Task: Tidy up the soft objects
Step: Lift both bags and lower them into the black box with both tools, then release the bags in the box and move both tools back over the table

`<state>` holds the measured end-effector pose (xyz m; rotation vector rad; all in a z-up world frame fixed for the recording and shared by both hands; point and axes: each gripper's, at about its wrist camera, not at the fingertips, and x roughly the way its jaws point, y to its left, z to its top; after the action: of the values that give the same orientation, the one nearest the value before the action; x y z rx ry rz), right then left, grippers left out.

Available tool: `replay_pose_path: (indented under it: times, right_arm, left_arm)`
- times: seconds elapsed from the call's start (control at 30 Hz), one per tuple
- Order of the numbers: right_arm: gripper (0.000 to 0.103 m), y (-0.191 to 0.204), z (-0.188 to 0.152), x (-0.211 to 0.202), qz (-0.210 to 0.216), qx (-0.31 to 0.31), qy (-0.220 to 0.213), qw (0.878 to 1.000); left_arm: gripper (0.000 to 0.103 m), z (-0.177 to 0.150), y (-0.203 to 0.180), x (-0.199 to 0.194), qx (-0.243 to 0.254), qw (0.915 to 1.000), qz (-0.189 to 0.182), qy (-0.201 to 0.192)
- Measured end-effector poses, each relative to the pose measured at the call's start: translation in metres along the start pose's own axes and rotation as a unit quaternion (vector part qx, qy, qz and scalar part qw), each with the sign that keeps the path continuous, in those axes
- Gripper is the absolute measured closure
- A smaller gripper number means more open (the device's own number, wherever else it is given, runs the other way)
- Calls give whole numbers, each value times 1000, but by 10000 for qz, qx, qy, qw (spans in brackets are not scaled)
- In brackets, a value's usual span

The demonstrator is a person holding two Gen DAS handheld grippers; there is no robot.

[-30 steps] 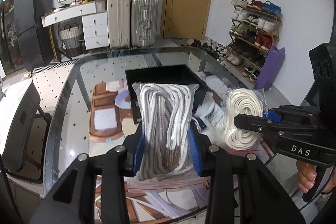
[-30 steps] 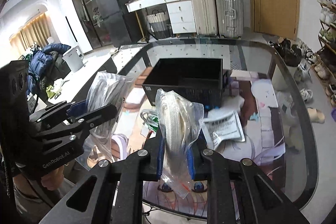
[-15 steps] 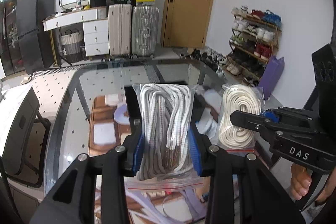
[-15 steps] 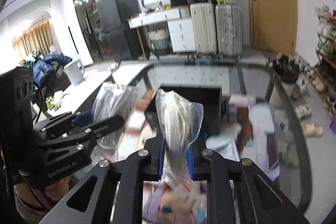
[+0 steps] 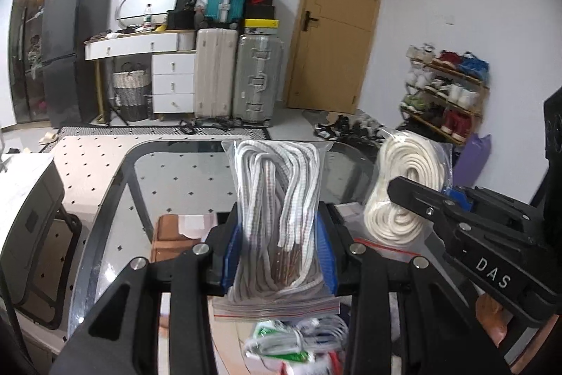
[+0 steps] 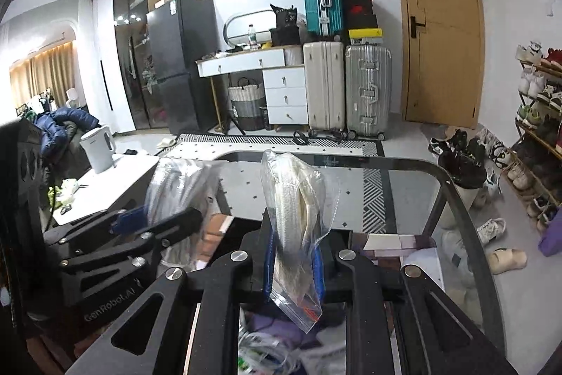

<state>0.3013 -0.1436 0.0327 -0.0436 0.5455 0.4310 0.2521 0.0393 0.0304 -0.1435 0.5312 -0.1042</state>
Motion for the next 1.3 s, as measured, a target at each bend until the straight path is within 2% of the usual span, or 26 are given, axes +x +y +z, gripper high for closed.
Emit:
replay_pose_path:
  times: [0.1,0.27,0.47,0.63,0.77,0.87,0.93,1.03,1.17,1.23,1.3]
  right_arm:
    - [86,-10,3,32,-15,76,182,9998]
    - [86,-26,-3,83,12,298,683,9972]
    - [86,-32,-21,122,74,369,1155,9926]
    - [84,-39,-31,132,132,437,1378,9894]
    - [71,-37,-38,127,200,509,1464,9877]
    - [61,-40,-37,118,190,515,1370,9890]
    - [53,-42,-38,108,228,568,1274,9900]
    - [53,-46,-35,93,216,641,1228,9901]
    - [49,-48,-35,68,192,671,1198,9903]
    - [34,-49,-36,54,218,715,1172,9903]
    - [27,-53,-37,40,281,761,1112,9905]
  left_arm:
    - [66,2,4,22,-82,9999,69,127]
    - [66,-6,3,76,-121,9959,366,813]
    - [66,-21,-3,102,-79,9908,492,1255]
    - [66,-28,-8,108,-64,9881,526,1444]
    - [62,-29,-7,110,-13,9871,518,1517]
    - [44,-26,-2,106,-110,9874,498,1495]
    - [42,-23,-2,102,-117,9883,493,1439]
    - [37,-17,1,89,-106,9902,482,1309]
    - [21,-11,-2,63,-52,9932,470,1067]
    - [17,-10,-2,51,-44,9944,412,971]
    - [16,-10,-1,38,-64,9951,324,932]
